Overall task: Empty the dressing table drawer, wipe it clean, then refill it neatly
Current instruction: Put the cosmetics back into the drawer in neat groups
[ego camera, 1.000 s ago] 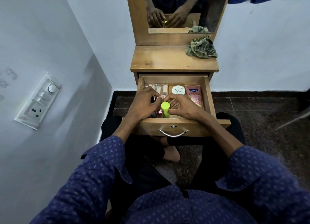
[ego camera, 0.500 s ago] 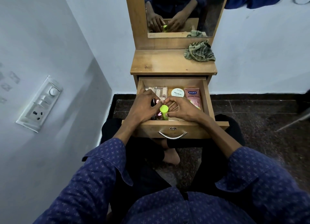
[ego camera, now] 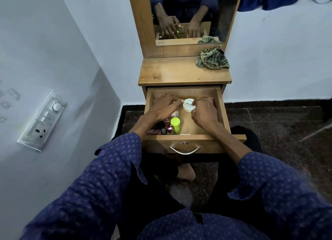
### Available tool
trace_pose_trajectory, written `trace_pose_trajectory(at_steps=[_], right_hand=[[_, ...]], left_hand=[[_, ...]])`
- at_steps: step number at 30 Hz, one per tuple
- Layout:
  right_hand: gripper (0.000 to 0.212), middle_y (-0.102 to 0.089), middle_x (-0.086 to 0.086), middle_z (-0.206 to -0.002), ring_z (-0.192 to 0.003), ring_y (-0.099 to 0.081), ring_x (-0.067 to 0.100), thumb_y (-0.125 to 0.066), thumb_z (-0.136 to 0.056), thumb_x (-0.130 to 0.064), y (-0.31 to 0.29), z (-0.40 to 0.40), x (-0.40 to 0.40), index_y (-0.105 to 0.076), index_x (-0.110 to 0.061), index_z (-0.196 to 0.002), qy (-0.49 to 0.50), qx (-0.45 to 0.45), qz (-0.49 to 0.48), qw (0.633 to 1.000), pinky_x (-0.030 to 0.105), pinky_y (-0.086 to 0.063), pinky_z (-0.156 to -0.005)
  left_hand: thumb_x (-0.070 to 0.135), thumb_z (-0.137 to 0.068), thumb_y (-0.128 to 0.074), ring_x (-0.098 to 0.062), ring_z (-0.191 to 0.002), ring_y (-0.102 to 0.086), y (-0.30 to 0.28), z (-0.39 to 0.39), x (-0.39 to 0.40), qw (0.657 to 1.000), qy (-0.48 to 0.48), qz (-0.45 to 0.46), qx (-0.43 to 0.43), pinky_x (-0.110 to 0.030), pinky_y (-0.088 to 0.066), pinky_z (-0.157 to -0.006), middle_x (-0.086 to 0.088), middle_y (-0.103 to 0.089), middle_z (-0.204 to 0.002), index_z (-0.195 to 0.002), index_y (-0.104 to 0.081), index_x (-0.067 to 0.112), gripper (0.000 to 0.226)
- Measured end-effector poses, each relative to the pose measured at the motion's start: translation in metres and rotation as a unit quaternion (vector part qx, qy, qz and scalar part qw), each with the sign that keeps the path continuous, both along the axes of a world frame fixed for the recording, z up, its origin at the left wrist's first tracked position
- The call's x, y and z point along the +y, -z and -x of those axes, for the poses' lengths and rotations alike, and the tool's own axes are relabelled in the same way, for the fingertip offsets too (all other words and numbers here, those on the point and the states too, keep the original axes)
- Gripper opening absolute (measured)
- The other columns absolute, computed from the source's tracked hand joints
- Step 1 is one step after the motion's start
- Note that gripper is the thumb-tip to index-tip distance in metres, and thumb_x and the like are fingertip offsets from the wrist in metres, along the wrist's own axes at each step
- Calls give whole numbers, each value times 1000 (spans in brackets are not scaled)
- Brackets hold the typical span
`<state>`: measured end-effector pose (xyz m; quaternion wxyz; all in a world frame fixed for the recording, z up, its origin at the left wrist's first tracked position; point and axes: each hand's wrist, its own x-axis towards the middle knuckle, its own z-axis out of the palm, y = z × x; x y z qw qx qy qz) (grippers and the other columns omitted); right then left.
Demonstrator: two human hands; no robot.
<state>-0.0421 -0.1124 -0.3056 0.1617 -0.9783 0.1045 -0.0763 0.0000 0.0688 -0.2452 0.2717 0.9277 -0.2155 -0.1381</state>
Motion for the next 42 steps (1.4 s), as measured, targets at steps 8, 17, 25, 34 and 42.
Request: trace_pose_trajectory(at_steps=[8, 17, 25, 34, 42], right_hand=[[36, -64, 14, -136, -132, -48, 38, -67, -89, -13, 8, -3, -5, -72, -7, -124, -12, 53, -29, 998, 51, -50, -103], [58, -45, 8, -152, -140, -33, 38, -65, -82, -8, 3, -1, 1, -56, -12, -139, -54, 130, 10, 990, 61, -31, -115], [76, -28, 4, -163, -146, -21, 39, -60, -79, 2, 1, -2, 2, -42, -13, -151, -78, 160, -11, 984, 59, -22, -117], [45, -58, 5, -143, -131, -51, 29, -70, -96, -33, -23, 10, -14, -64, -18, -137, -100, 40, -83, 991, 49, -44, -108], [82, -56, -1, -145, -134, -49, 22, -87, -75, -56, -68, 46, -32, -58, -21, -143, -252, 250, -25, 935, 38, -43, -109]], left_hand=[[22, -112, -31, -25, -150, -32, -1, -29, -27, 989, 63, -98, 93, -48, -20, -127, -8, -44, -162, -149, -55, 10, 45], [33, -84, -27, -21, -131, -50, 28, -53, -28, 975, 144, -166, 28, -25, -18, -98, -12, -69, -130, -109, -76, 2, 63], [54, -77, -19, -27, -137, -45, 51, -65, -31, 981, 95, -161, 54, -44, -29, -113, -8, -66, -135, -107, -75, 21, 72], [65, -97, -54, -24, -141, -31, -3, -17, -12, 979, 152, -118, -72, -55, -33, -115, -1, -47, -154, -154, -50, 22, 71], [59, -57, -97, -22, -158, 9, -10, 34, 1, 969, 194, -151, 9, -57, -9, -127, 7, -2, -172, -168, 4, 26, 154]])
